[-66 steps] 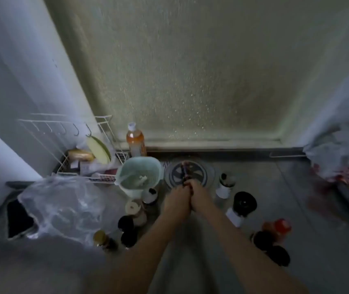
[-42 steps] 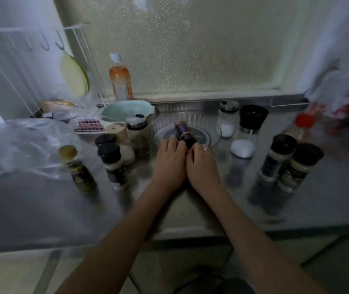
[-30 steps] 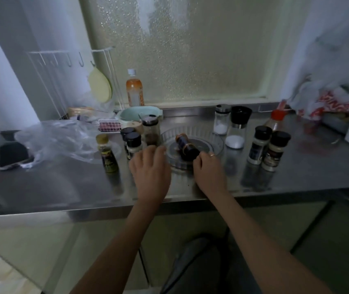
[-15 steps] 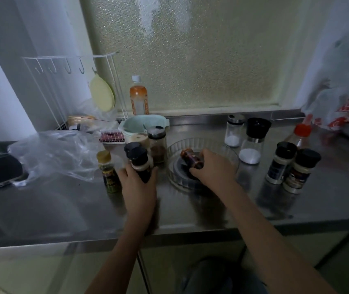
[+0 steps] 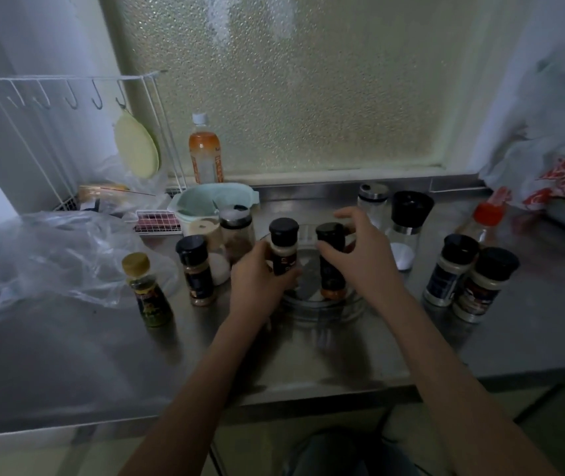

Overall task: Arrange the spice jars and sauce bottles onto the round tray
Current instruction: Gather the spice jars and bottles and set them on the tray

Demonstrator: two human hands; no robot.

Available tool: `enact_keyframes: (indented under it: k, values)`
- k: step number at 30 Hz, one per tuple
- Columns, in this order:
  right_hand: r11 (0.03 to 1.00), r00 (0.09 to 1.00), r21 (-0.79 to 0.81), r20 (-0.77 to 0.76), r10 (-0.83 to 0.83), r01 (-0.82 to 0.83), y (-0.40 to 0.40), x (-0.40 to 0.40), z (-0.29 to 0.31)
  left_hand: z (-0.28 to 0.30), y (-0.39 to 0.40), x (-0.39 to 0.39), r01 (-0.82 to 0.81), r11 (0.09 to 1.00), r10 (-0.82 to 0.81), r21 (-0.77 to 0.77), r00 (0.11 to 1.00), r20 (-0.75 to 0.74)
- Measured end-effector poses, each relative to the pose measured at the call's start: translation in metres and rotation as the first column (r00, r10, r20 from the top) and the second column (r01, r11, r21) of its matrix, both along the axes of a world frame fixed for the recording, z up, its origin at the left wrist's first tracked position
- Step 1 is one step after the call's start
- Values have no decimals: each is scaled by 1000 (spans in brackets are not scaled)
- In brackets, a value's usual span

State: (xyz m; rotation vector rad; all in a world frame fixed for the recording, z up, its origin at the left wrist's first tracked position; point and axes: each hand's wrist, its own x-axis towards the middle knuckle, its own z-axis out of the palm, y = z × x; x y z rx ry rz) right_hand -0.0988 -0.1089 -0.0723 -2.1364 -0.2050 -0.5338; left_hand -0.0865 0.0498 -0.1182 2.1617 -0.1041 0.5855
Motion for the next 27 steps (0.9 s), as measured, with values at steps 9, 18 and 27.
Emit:
enact_keyframes:
  k: [9, 18, 27]
  values:
    - [998, 997, 65, -69, 21, -17, -9, -14, -14, 7, 28, -47, -416, 899, 435, -140, 807, 400]
    - [597, 568, 38, 264, -780, 801, -78, -37, -11, -6, 46, -25, -442, 847, 489, -297, 865, 108]
    - [768, 786, 263, 53, -615, 583, -101, -37, -35, 4, 36, -41, -295, 856, 399, -424, 899, 180]
